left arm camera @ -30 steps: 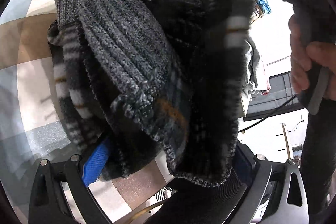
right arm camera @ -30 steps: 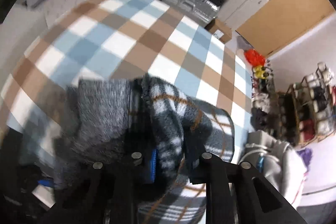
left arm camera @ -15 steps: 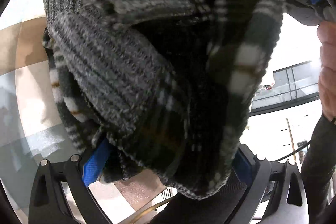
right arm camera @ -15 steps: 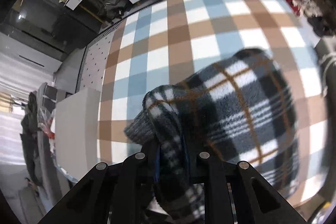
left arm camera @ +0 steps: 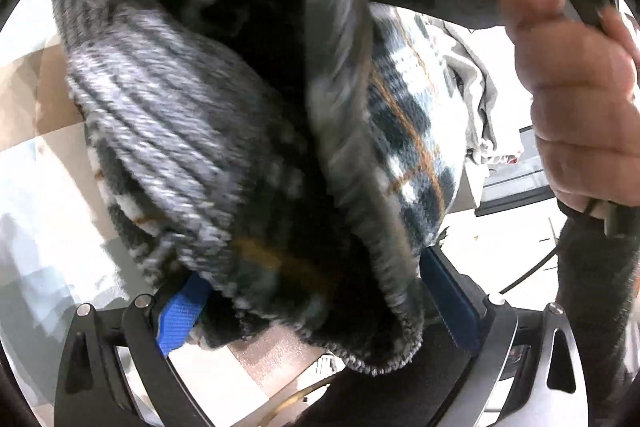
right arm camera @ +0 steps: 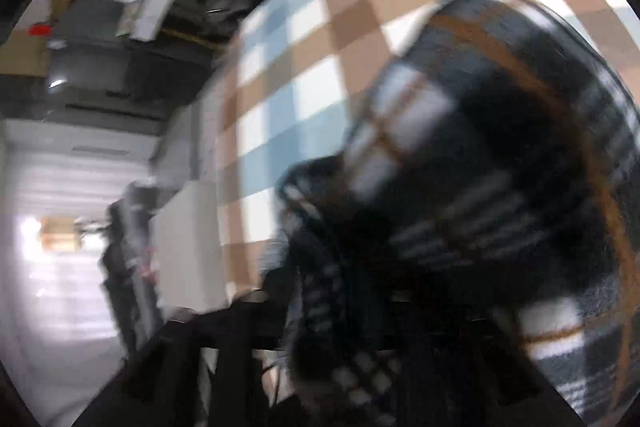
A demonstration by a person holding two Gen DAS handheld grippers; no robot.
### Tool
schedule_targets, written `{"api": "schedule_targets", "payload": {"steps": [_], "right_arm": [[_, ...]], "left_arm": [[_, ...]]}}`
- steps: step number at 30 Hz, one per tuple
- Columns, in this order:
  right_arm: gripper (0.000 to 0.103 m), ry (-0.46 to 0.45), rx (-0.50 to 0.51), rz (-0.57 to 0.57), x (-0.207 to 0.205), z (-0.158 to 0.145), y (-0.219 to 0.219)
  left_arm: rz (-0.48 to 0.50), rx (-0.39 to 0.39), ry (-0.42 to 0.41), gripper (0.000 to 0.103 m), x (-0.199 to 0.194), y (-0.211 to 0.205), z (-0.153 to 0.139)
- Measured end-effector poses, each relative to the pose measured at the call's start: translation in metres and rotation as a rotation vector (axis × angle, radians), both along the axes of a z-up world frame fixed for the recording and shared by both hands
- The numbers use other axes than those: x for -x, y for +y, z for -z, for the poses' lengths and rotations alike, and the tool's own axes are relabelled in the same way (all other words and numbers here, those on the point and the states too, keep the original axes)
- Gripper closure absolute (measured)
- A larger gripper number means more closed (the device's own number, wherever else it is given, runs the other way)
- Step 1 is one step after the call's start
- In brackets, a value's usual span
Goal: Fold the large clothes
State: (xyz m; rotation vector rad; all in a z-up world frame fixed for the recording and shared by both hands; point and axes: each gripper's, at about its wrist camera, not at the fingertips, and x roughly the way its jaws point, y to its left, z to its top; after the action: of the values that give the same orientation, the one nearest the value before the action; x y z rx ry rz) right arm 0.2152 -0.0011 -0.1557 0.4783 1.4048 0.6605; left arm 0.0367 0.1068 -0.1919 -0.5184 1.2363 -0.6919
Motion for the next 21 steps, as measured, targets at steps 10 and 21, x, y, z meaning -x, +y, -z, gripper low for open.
{"api": "schedule_targets", "payload": {"steps": [10,21], "right_arm": [[0.001,-0.182,-0.399,-0.042,0.042,-0.053,-0.127],[0.0,-0.011,-0.668,0.117,0.053,0.058,-0.182]], "left_arm": [[-0.136,0.208,-0.249,0.006,0.026,0.06,-0.064],[-0.078,0.266,-0.369,0.006,-0.043,-0.013,-0.138]]}}
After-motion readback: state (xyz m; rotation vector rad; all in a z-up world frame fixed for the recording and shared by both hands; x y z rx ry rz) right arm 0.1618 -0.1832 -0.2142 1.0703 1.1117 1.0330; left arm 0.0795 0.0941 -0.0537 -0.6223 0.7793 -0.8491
